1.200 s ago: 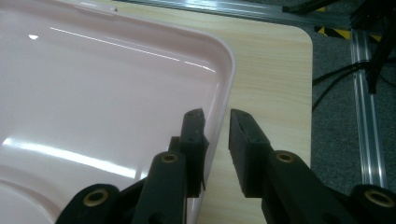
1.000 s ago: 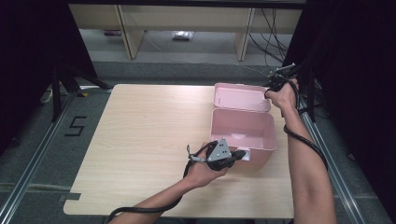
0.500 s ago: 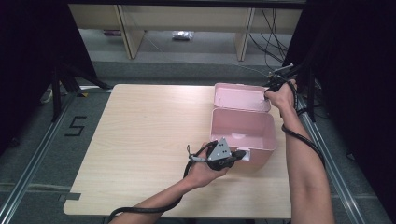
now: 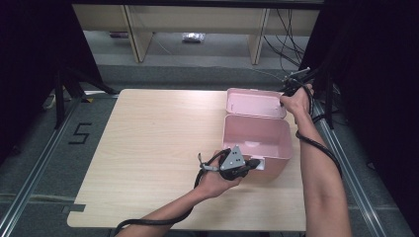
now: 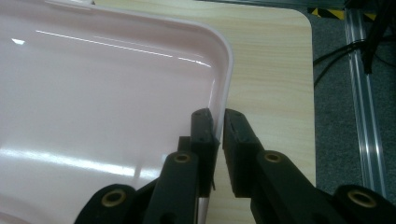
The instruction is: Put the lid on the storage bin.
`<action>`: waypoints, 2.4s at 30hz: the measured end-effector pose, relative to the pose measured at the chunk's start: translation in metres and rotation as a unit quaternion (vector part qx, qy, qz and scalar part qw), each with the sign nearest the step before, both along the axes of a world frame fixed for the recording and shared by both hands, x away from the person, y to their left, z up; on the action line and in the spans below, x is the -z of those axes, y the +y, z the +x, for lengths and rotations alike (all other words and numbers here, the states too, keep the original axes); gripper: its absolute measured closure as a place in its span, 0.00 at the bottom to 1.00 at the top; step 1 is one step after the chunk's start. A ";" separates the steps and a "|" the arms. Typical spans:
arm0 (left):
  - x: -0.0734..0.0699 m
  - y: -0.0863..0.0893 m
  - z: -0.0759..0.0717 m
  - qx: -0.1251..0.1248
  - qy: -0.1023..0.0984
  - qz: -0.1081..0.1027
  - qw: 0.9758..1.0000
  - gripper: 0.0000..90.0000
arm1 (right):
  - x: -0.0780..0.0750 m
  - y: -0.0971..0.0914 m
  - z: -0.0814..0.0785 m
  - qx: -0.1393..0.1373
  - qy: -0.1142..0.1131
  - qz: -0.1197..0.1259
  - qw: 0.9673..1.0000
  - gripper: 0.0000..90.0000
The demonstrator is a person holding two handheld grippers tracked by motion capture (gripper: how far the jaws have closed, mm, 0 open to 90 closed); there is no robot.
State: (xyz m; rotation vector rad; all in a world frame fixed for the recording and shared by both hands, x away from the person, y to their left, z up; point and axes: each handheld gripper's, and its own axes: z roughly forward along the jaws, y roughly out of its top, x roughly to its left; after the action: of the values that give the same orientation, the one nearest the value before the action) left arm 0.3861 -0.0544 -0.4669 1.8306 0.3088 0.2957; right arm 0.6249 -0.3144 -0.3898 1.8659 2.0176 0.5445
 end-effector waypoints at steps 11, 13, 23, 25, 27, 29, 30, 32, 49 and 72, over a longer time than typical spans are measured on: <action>-0.001 -0.002 -0.001 -0.006 0.007 0.002 1.000 1.00 | -0.007 0.003 -0.004 0.011 -0.014 0.020 1.000 0.94; -0.001 -0.002 -0.002 -0.006 0.009 0.003 1.000 1.00 | -0.008 0.000 -0.004 -0.008 -0.029 0.010 0.999 0.95; -0.001 -0.002 -0.003 -0.007 0.012 0.004 1.000 1.00 | -0.014 0.002 -0.010 0.000 -0.037 0.019 0.999 0.95; -0.001 -0.003 -0.003 -0.007 0.013 0.006 1.000 1.00 | -0.015 0.003 -0.010 0.003 -0.033 0.023 0.999 0.95; -0.001 -0.003 -0.004 -0.007 0.015 0.005 1.000 1.00 | -0.018 0.004 -0.011 0.003 -0.037 0.026 0.999 0.95; -0.001 -0.003 -0.004 -0.008 0.013 0.006 1.000 1.00 | -0.019 0.003 -0.010 -0.010 -0.049 0.019 0.999 0.95; -0.002 -0.003 -0.004 -0.009 0.013 0.007 1.000 1.00 | -0.020 0.003 -0.011 -0.007 -0.048 0.021 0.999 0.95; -0.002 -0.004 -0.003 -0.012 0.013 0.006 1.000 1.00 | -0.022 0.005 -0.012 0.001 -0.048 0.027 0.998 0.96; -0.004 -0.004 -0.001 -0.016 0.012 0.012 1.000 1.00 | -0.022 0.005 -0.002 -0.010 -0.041 0.003 0.999 0.92; -0.003 -0.004 0.000 -0.016 0.014 0.009 1.000 1.00 | 0.005 0.008 0.015 0.015 0.011 0.022 1.000 0.94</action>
State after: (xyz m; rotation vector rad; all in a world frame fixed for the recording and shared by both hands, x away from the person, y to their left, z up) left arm 0.3858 -0.0588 -0.4635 1.8508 0.3566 0.2972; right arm 0.6397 -0.3064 -0.3945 1.9325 2.0035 0.5667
